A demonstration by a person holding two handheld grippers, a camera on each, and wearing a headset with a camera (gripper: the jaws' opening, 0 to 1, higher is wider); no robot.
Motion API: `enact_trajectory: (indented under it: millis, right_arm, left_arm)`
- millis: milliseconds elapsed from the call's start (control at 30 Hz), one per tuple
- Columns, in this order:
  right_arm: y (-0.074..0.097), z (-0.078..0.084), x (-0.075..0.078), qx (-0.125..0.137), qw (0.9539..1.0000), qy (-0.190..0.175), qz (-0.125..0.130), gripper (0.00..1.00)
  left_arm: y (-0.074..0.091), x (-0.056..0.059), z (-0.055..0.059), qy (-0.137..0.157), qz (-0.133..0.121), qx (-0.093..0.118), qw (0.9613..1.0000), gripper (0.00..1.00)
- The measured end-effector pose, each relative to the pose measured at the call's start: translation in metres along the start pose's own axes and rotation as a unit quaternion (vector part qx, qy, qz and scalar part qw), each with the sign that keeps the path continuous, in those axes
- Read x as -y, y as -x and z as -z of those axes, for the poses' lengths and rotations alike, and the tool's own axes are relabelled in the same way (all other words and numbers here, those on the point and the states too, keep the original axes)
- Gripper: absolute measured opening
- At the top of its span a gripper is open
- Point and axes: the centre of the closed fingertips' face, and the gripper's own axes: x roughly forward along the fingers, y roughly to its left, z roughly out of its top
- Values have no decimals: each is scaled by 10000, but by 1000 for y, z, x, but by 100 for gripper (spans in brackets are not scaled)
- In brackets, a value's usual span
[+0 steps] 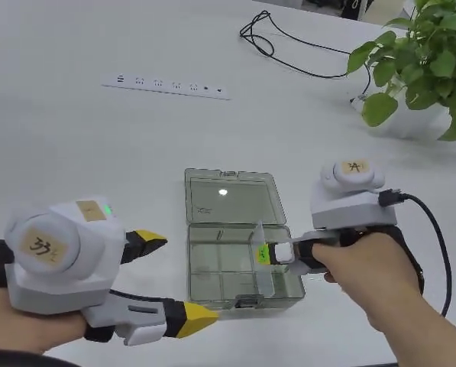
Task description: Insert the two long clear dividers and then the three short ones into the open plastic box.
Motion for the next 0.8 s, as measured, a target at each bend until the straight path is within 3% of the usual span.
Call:
enact_trajectory:
  millis: [267,800]
  right_arm:
    - [-7,4,2,-18,10000,20,-55,10]
    - [0,5,1,238,9984,-1,-504,17]
  left_arm:
    - [1,1,0,17,-22,2,10000,74]
    - [5,4,-3,20,-157,-36,9999,74]
